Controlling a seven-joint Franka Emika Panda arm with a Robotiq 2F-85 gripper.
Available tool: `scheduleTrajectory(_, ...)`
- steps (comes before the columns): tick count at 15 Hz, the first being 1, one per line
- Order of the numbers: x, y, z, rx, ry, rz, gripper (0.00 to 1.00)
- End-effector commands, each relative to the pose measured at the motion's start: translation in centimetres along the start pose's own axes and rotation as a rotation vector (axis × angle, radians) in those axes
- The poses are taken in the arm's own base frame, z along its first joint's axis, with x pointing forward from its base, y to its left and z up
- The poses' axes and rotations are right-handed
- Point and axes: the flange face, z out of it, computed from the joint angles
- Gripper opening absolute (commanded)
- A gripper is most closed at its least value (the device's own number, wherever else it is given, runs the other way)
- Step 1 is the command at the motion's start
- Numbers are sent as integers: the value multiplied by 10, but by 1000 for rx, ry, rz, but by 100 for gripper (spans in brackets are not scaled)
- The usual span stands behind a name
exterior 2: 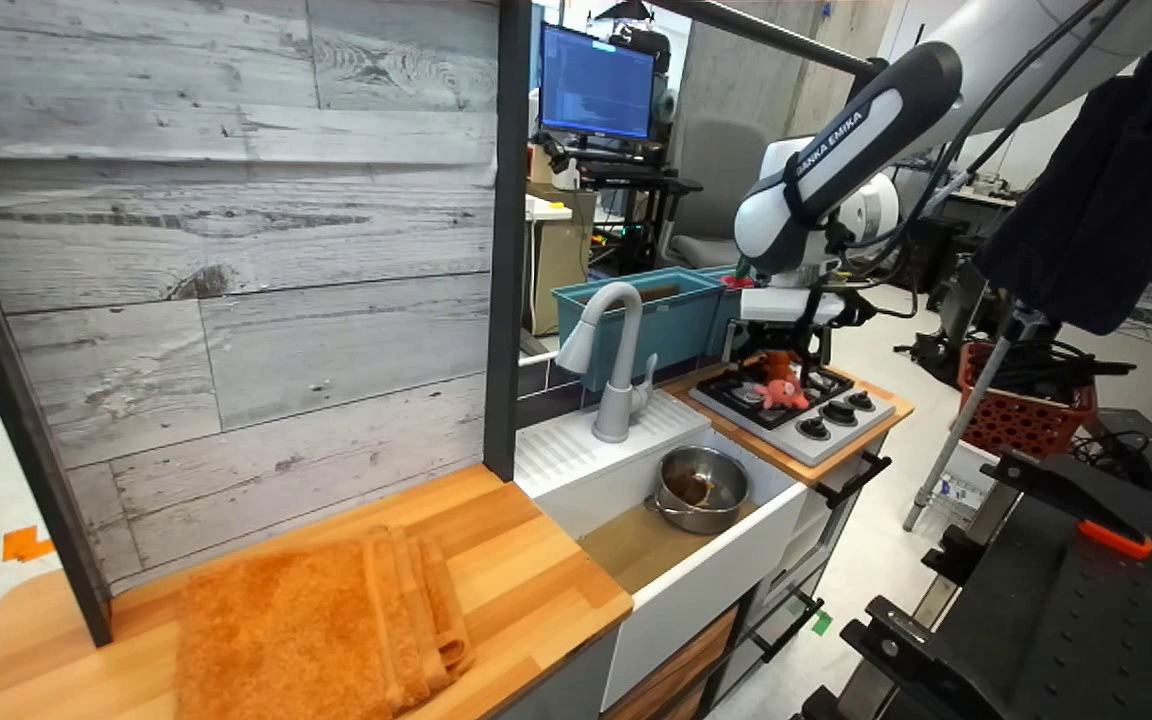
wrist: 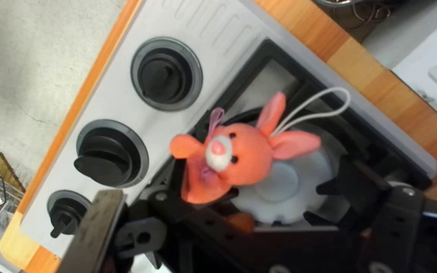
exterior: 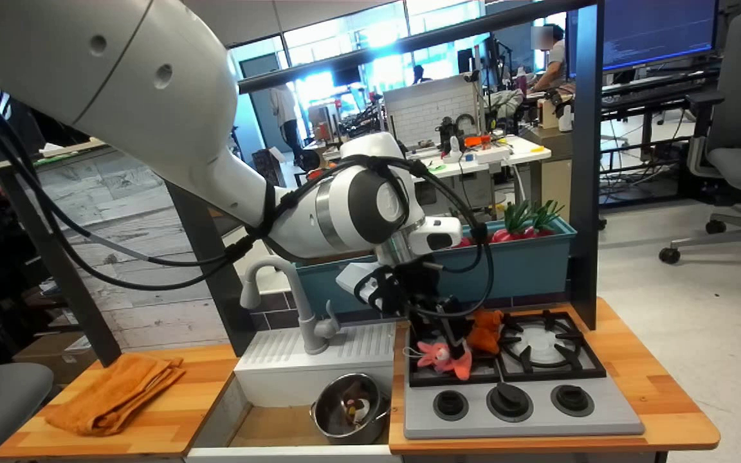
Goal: Pick up the plush toys from the counter and stove and put them in the pot, then wipe the counter
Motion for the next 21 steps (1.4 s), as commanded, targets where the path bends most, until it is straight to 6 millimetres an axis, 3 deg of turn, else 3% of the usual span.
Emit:
scheduleTrajectory(1,-8,5,0,-51,-41,-3,96)
scheduleTrajectory(2,-9,6,2,-59,-42,0,72)
scheduleTrajectory(4,-10,8,4,-65,-50,-3,71)
scheduleTrajectory(7,-14,3,-1,-64,-44,-26,47)
scheduleTrajectory(13,-58,-30,-61,12,3,-316,1)
scheduleTrajectory(17,-94,-45,-99,65,34,-491,0)
scheduleTrajectory(19,-102,-37,-111,19,12,-477,27)
scheduleTrajectory(20,-88,-53,-95,38,20,-456,34)
scheduleTrajectory(21,-91,-52,-100,37,18,-459,15)
